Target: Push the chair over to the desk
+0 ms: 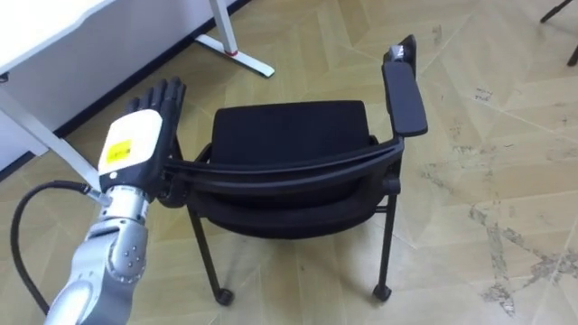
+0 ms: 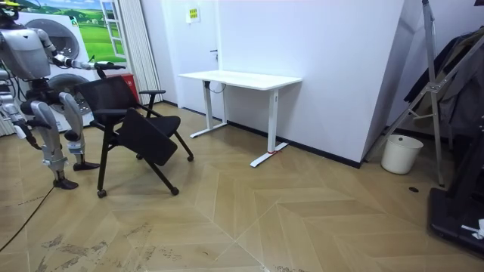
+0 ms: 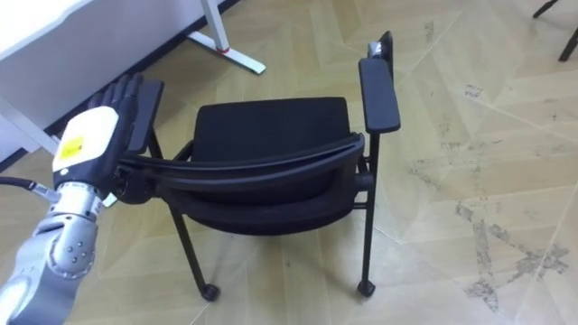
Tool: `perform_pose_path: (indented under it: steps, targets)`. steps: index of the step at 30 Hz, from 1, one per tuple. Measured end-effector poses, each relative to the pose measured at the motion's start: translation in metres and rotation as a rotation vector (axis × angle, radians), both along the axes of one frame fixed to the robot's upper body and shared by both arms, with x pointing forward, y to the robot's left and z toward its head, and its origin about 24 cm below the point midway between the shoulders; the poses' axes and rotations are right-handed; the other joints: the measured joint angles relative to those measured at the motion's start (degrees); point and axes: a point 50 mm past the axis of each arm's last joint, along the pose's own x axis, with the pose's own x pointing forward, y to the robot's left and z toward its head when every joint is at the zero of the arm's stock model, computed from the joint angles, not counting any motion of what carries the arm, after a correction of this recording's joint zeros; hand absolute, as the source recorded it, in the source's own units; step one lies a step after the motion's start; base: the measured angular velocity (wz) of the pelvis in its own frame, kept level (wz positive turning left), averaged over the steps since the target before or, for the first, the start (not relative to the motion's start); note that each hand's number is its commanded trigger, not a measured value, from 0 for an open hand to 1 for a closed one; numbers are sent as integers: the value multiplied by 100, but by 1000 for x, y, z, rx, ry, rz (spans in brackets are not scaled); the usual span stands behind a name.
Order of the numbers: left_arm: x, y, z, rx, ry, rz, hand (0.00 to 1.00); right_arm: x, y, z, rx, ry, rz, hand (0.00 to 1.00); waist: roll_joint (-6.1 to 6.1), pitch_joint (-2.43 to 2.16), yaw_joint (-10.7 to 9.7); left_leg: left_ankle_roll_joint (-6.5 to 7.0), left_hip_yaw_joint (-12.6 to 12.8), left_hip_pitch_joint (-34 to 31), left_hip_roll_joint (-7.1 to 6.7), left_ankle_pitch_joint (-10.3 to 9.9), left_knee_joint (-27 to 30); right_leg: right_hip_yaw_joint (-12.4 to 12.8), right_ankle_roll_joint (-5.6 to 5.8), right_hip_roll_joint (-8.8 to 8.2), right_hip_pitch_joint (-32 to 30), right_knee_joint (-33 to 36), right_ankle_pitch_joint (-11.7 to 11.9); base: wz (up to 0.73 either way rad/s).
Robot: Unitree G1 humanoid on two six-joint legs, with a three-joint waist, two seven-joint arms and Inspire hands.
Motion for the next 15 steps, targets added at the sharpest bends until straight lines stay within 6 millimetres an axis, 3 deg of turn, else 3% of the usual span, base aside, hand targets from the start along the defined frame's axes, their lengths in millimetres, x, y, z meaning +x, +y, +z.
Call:
perform_pose_path:
  steps: [10,15]
  targets:
    - [-1,-6,1,30,14,-46,0,-5,3,-2,10,29,10,0,12,-8,-17,0,-67,10,-1,0,-5,3,-2,2,11,15,3,0]
    - [-3,-19,-6,30,61,-101,0,-3,4,-2,11,34,33,0,13,-9,-166,0,15,73,-2,0,-16,38,-1,2,55,8,4,-2]
